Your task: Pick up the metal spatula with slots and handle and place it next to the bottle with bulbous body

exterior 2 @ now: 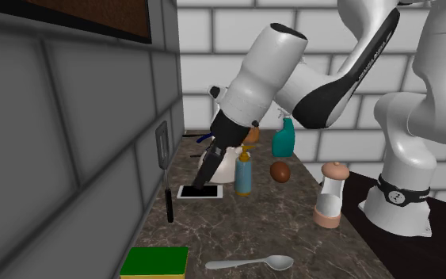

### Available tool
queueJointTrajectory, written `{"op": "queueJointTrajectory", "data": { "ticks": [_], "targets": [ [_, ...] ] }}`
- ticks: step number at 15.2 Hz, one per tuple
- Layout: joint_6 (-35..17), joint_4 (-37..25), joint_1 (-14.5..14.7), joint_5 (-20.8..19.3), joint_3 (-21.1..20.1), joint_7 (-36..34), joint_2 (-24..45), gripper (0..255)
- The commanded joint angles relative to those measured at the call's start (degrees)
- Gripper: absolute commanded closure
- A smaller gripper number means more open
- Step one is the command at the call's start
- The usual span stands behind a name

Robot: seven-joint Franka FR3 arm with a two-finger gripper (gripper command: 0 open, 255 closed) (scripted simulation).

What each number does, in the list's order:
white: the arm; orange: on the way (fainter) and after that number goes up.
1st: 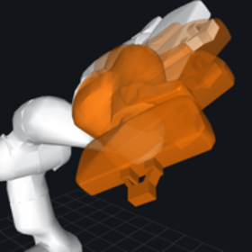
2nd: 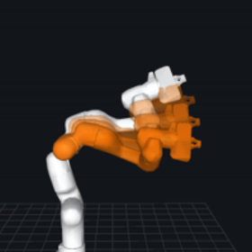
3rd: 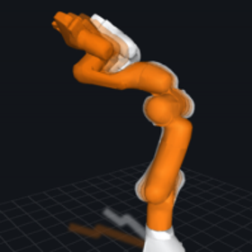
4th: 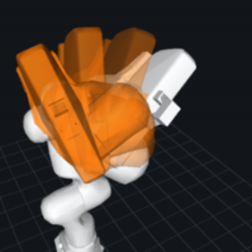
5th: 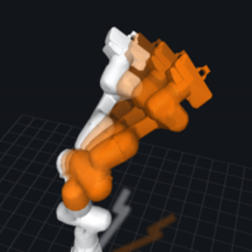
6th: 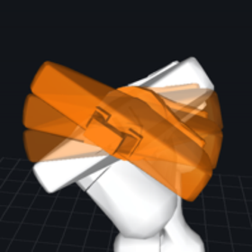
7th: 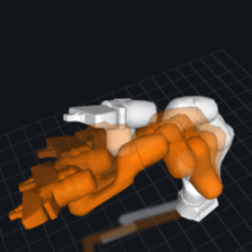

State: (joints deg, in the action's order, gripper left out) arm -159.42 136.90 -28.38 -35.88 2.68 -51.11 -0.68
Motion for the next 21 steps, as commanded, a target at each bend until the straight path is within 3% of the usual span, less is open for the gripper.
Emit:
{"op": "queueJointTrajectory", "data": {
  "ticks": [1,8,15,21],
  "targets": [
    [-2.45,-2.84,-1.29,-6.44,1.10,-6.92,4.57,0],
    [-6.15,-13.26,-0.95,-22.12,8.38,-26.32,16.35,0],
    [-8.79,-17.64,-1.12,-23.90,9.84,-28.37,22.61,0],
    [-8.99,-18.02,-1.14,-24.01,9.94,-28.50,23.13,0]
  ]
}}
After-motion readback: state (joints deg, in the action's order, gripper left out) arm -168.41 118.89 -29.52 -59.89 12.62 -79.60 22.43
